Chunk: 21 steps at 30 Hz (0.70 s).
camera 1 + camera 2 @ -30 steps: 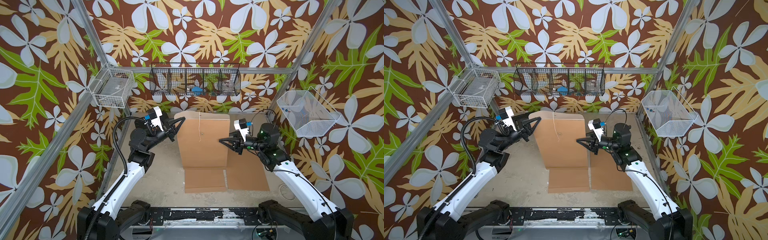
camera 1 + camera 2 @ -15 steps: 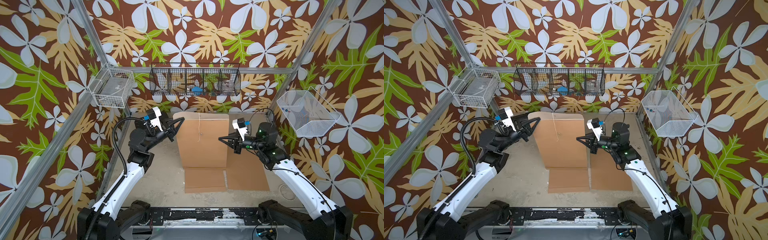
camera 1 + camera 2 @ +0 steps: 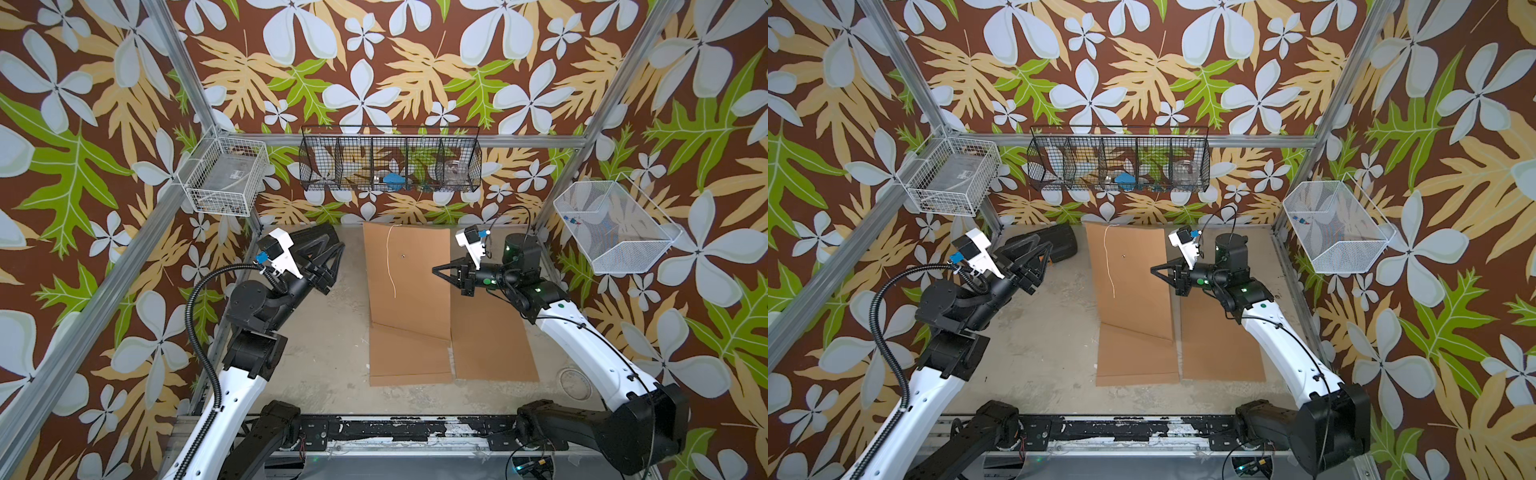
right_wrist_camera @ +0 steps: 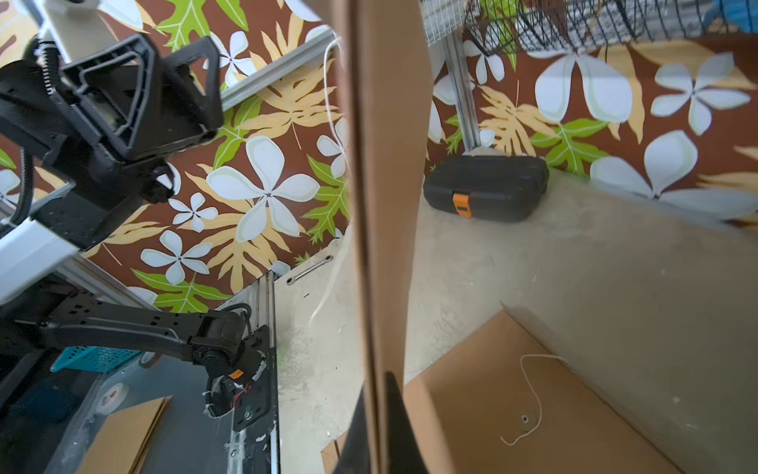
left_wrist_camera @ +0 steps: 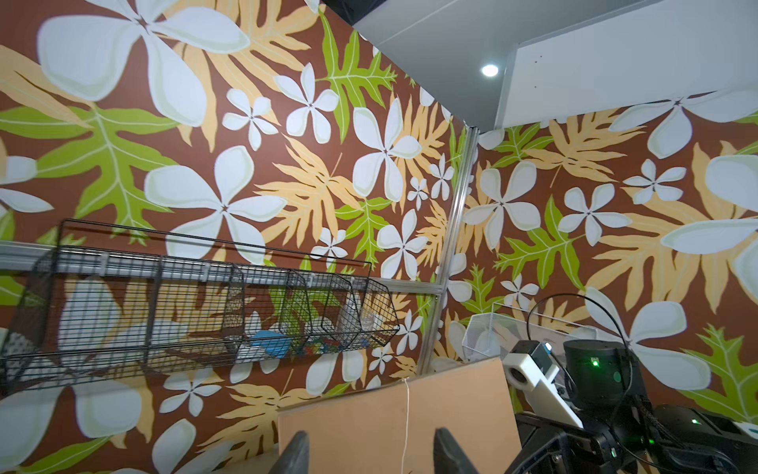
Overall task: Open the file bag
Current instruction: Place the file bag at the center of the board.
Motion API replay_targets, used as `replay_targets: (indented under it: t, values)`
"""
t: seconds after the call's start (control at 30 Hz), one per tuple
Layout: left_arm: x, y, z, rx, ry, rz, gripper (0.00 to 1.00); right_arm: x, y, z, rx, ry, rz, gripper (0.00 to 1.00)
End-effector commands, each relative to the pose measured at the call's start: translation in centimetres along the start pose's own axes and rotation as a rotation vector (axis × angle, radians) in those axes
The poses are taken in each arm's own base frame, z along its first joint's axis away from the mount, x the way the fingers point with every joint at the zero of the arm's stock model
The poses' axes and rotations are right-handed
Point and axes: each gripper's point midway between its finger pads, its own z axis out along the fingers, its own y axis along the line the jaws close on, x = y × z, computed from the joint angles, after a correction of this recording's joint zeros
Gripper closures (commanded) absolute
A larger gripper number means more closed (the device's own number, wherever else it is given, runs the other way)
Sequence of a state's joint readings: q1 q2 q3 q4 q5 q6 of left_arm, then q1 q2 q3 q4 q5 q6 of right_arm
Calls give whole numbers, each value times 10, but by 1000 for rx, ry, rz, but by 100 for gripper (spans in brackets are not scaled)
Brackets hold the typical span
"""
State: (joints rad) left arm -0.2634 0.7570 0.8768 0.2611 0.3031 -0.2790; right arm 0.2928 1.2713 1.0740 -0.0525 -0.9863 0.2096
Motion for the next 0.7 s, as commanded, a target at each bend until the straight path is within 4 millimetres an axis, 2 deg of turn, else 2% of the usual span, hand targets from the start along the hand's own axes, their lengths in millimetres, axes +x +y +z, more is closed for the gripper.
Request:
replay_targets:
  t: [0.0, 0.23, 0.37, 0.67]
  values:
    - [3, 18, -13, -131, 38, 59, 48, 1, -1, 8, 3, 8, 73, 100]
    - [-6, 17, -29, -165, 32, 115, 46, 9, -18, 35, 57, 17, 296, 100]
    - [-3, 16, -32, -160, 23, 119, 46, 24, -28, 53, 124, 45, 399, 100]
    - [11, 13, -29, -113, 30, 97, 46, 61, -32, 101, 202, 106, 542, 100]
